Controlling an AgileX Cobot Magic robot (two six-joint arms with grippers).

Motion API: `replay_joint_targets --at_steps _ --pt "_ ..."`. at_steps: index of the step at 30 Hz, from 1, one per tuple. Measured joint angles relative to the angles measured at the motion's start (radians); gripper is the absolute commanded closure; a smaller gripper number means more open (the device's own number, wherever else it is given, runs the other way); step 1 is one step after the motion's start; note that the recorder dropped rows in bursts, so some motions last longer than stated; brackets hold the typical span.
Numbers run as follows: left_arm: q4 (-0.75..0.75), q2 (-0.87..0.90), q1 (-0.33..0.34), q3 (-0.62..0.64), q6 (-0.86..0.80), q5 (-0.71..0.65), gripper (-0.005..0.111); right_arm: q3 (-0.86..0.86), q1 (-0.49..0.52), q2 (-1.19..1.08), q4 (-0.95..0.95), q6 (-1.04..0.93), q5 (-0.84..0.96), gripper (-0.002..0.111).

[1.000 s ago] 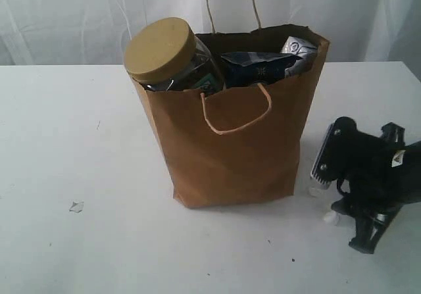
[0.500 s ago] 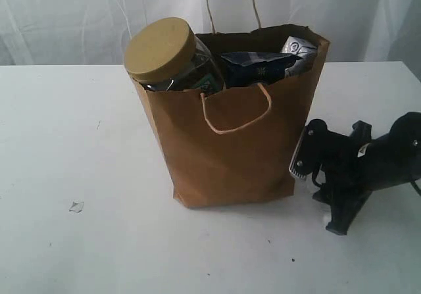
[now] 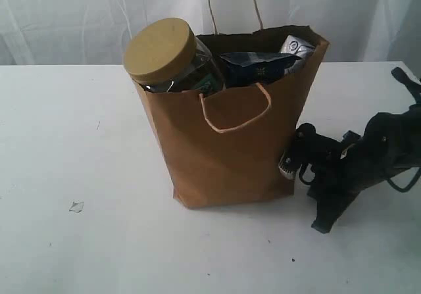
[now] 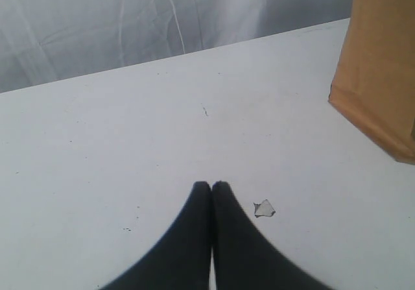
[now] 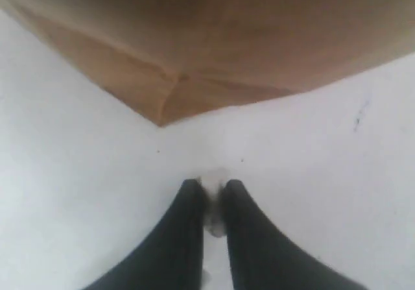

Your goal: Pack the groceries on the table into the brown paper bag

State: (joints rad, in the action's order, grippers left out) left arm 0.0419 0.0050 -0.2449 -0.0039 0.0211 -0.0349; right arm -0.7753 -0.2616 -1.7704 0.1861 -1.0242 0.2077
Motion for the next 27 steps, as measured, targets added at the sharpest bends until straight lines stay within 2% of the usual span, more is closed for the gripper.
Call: replay_joint_targets --at_steps 6,17,23,27 --pt "0.000 0.000 0.000 0.000 0.000 0.000 0.107 0.053 0.000 0.113 0.000 0.185 0.019 0.108" --pt "0.000 0.000 0.000 0.000 0.000 0.000 0.107 0.131 0.000 0.325 0.000 0.342 0.053 0.108" --pt "0.000 0.000 0.000 0.000 0.000 0.000 0.107 0.131 0.000 0.443 0.000 0.434 0.144 0.108" --pt "0.000 0.000 0.000 0.000 0.000 0.000 0.107 0.131 0.000 0.539 -0.002 0.569 0.253 0.108"
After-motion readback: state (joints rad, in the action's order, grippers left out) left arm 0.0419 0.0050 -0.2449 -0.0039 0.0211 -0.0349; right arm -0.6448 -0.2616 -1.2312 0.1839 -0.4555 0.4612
